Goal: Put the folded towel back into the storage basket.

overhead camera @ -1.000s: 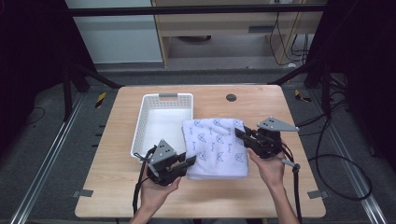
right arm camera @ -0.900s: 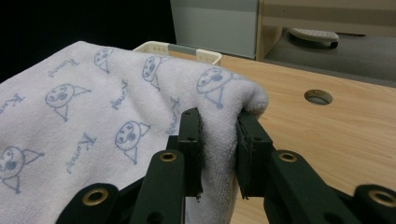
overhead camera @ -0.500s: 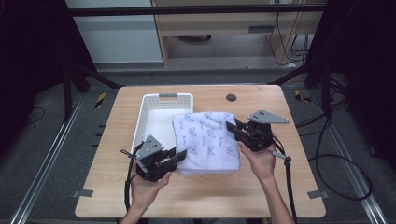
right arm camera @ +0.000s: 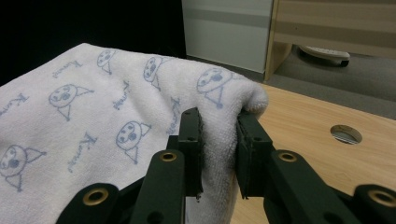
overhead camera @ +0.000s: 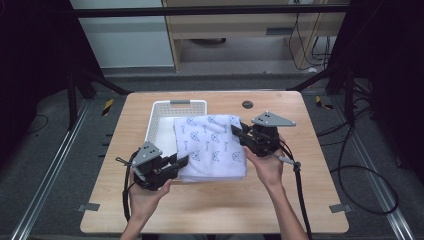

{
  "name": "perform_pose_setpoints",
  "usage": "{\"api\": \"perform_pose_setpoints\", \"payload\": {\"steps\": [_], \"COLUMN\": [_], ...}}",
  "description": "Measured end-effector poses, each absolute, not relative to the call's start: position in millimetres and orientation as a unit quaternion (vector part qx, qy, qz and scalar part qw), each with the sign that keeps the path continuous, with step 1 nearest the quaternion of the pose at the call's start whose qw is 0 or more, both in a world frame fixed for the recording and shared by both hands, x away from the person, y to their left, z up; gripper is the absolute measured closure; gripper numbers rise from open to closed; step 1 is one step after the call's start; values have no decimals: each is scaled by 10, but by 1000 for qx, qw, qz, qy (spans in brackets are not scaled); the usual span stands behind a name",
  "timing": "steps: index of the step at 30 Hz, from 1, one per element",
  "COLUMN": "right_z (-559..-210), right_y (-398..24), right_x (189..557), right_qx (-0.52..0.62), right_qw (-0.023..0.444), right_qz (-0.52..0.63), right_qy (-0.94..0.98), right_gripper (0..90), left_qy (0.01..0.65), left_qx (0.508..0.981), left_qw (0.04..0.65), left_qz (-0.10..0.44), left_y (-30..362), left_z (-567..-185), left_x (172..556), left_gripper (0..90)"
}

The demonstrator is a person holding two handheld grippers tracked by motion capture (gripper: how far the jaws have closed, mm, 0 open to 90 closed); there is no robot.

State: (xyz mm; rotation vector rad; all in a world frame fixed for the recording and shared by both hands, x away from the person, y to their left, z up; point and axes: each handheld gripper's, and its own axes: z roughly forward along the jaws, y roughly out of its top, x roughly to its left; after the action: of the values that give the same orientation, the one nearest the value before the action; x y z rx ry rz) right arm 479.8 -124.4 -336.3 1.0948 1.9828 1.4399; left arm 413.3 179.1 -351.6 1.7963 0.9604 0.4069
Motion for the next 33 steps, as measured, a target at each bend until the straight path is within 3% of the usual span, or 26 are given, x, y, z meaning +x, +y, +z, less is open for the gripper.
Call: {"api": "perform_pose_setpoints", "payload": {"steps": [33], "right_z": [-3275], "right_y": [-681], "right_x": [5080], "right_qx": [386], "right_qw": [233], "right_qz": [539], "right_qy": [711], "right_gripper": [747], "left_qy": [442], "left_qx": [713], "left_qw": [507], "left_qz": [199], "left_y": [2267], "left_z": [-3419], "left_x": [4331], "left_gripper": [723]}}
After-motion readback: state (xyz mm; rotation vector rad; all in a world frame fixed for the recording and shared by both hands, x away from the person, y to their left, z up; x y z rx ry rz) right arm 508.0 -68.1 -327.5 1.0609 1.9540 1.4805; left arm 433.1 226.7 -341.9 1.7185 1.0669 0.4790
